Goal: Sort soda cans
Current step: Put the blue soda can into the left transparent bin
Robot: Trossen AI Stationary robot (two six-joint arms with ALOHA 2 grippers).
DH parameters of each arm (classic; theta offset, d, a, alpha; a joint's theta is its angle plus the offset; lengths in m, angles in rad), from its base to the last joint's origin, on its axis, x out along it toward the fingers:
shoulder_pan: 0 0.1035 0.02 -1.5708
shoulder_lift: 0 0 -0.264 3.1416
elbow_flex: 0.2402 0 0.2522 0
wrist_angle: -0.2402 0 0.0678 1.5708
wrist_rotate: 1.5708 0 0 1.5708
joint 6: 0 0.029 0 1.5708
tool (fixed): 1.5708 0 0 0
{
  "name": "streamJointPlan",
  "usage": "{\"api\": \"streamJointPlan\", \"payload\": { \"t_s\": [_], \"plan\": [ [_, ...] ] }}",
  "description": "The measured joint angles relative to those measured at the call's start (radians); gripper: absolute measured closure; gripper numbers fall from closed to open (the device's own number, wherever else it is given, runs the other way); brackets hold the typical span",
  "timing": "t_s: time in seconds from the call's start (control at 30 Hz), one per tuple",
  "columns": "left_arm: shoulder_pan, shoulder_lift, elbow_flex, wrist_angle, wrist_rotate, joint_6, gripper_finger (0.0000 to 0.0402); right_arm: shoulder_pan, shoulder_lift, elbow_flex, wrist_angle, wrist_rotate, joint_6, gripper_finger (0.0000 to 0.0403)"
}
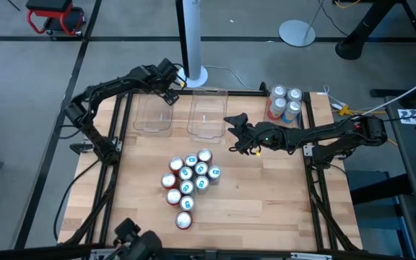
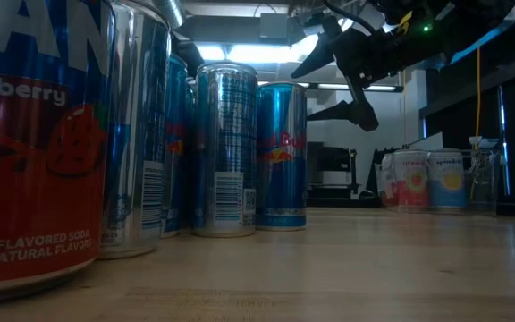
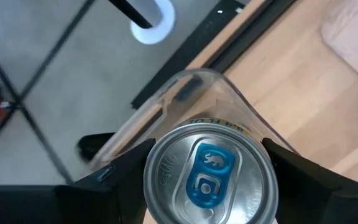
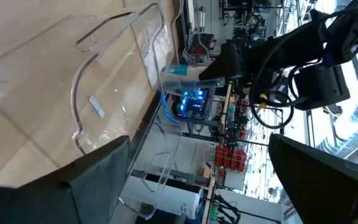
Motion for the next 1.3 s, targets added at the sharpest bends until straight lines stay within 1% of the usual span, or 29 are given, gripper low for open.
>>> {"api": "streamJointPlan", "payload": {
  "t_s": [0.1,0.17,0.4,0.73,0.83,1.07,1.13,1.2,1.3],
  "plan": [
    [0.009,0.025,0.000,0.005,0.041,0.014,0.0155,0.000,0.000,0.000,-0.001,0.000,0.000,0.0022],
    [0.010,0.036,0.000,0.002,0.042,0.015,0.0153,0.000,0.000,0.000,-0.001,0.000,0.000,0.0022],
    [0.010,0.050,0.000,0.020,0.043,0.023,0.0126,0.000,0.000,0.000,-0.001,0.000,0.000,0.0022],
    [0.013,0.041,0.000,0.021,0.041,0.051,0.0121,0.000,0.000,0.000,-0.001,0.000,0.000,0.0022],
    [0.013,0.016,0.019,-0.020,0.037,0.064,0.0120,0.000,0.000,0.000,-0.001,0.000,0.000,0.0022],
    [-0.007,-0.085,0.114,-0.107,0.036,0.060,0.0119,0.000,0.000,0.000,-0.001,0.000,0.000,0.0022],
    [-0.032,-0.127,0.123,-0.110,0.042,0.061,0.0119,0.000,0.000,0.000,-0.001,0.000,0.000,0.0022],
    [-0.068,-0.165,0.123,-0.106,0.074,0.070,0.0119,0.000,0.000,0.000,-0.001,0.000,0.000,0.0022],
    [-0.146,-0.217,0.123,-0.098,0.101,0.076,0.0119,0.000,0.000,0.000,-0.001,0.000,0.000,0.0022]
  ]
}}
